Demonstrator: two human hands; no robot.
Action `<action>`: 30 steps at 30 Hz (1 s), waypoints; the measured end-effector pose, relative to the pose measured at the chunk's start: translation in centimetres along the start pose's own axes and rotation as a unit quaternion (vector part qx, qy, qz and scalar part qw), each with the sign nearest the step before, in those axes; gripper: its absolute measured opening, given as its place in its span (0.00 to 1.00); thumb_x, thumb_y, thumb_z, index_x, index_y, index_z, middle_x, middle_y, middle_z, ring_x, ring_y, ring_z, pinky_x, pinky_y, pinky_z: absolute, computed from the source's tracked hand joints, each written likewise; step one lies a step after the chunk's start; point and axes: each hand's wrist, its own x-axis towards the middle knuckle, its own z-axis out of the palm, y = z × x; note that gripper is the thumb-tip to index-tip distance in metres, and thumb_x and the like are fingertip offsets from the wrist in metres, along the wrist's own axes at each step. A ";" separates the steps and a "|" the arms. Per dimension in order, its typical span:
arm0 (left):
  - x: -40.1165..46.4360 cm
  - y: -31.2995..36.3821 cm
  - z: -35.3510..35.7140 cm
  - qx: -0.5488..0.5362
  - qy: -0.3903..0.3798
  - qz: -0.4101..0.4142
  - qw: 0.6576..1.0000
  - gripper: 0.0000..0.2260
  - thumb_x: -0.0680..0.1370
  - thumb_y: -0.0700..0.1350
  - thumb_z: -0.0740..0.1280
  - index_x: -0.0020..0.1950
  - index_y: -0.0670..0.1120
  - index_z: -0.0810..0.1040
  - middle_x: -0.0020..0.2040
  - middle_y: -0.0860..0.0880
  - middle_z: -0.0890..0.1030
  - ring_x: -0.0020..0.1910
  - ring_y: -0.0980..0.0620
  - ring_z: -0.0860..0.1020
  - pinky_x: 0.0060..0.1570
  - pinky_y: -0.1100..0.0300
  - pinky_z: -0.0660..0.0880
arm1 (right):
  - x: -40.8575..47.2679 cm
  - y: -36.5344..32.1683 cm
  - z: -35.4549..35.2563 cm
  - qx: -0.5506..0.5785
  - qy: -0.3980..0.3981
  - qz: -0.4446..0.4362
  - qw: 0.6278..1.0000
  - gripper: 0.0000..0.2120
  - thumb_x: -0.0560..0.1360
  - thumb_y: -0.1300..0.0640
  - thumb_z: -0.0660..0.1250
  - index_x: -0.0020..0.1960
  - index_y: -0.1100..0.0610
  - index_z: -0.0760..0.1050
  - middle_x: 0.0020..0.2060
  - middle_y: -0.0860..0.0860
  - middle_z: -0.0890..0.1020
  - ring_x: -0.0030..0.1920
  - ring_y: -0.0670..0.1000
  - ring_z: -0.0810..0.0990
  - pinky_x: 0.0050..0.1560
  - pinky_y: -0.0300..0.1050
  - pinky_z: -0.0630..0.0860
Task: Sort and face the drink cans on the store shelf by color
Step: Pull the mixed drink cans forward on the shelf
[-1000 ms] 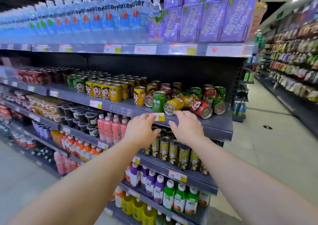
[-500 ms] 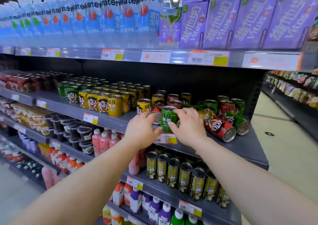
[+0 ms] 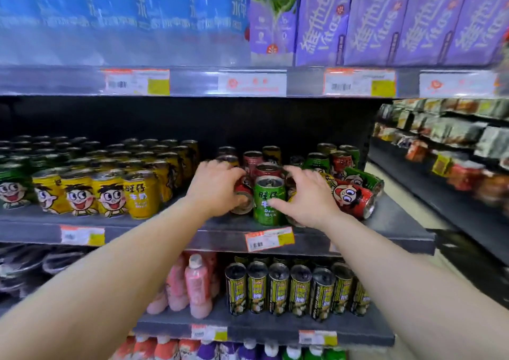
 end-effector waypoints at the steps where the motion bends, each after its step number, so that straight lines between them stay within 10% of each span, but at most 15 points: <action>1: 0.3 -0.2 0.1 0.005 -0.010 0.009 1.000 0.28 0.72 0.64 0.65 0.69 0.56 0.68 0.63 0.48 0.75 0.64 0.45 0.70 0.65 0.49 0.62 | -0.3 -0.2 0.1 0.002 0.004 0.004 1.000 0.41 0.67 0.32 0.66 0.73 0.50 0.59 0.66 0.54 0.71 0.68 0.56 0.64 0.68 0.50 0.60; 30: 0.2 -2.4 3.1 -0.064 0.060 -0.002 0.996 0.16 0.80 0.57 0.55 0.55 0.56 0.81 0.68 0.55 0.72 0.73 0.46 0.58 0.69 0.39 0.34 | -0.2 -0.6 2.3 0.008 0.035 -0.021 0.999 0.38 0.69 0.34 0.66 0.72 0.49 0.61 0.67 0.51 0.70 0.70 0.54 0.62 0.70 0.52 0.60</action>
